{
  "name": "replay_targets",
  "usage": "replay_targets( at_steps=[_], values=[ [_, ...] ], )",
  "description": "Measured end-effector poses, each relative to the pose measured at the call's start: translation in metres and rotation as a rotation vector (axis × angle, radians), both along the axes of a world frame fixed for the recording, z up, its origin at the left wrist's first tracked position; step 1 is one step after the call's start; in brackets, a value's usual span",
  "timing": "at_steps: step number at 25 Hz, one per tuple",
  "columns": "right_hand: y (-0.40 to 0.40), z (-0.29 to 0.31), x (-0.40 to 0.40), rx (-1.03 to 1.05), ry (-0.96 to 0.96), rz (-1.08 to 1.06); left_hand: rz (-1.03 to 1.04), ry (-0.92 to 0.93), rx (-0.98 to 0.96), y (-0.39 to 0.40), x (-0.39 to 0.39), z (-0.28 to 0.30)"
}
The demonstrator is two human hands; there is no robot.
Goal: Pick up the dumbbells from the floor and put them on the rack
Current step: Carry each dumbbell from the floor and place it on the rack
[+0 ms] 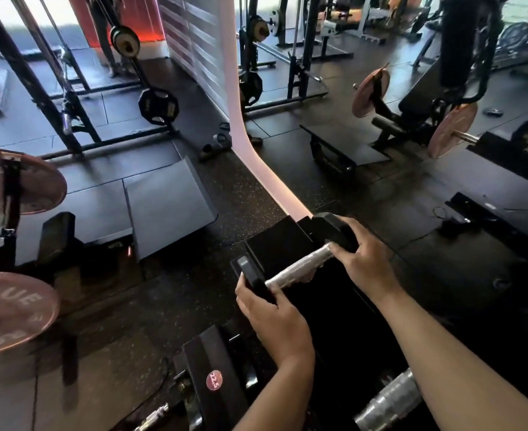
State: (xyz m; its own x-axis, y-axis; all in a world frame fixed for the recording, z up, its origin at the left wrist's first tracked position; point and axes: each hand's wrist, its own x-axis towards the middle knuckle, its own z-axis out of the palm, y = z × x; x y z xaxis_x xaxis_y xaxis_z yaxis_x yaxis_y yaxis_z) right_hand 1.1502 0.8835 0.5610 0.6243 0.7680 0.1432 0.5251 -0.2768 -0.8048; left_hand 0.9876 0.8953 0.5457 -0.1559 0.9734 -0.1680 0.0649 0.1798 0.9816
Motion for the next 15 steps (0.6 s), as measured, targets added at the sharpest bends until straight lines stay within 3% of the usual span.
replay_targets(
  at_steps=[8, 15],
  values=[
    [-0.007, 0.022, -0.01, -0.126, 0.025, -0.034, -0.278, -0.13, -0.206, 0.027, -0.042, 0.022],
    [-0.013, 0.052, -0.008, -0.126, 0.013, -0.044, -0.388, -0.055, -0.158, 0.034, -0.044, 0.04]
  ],
)
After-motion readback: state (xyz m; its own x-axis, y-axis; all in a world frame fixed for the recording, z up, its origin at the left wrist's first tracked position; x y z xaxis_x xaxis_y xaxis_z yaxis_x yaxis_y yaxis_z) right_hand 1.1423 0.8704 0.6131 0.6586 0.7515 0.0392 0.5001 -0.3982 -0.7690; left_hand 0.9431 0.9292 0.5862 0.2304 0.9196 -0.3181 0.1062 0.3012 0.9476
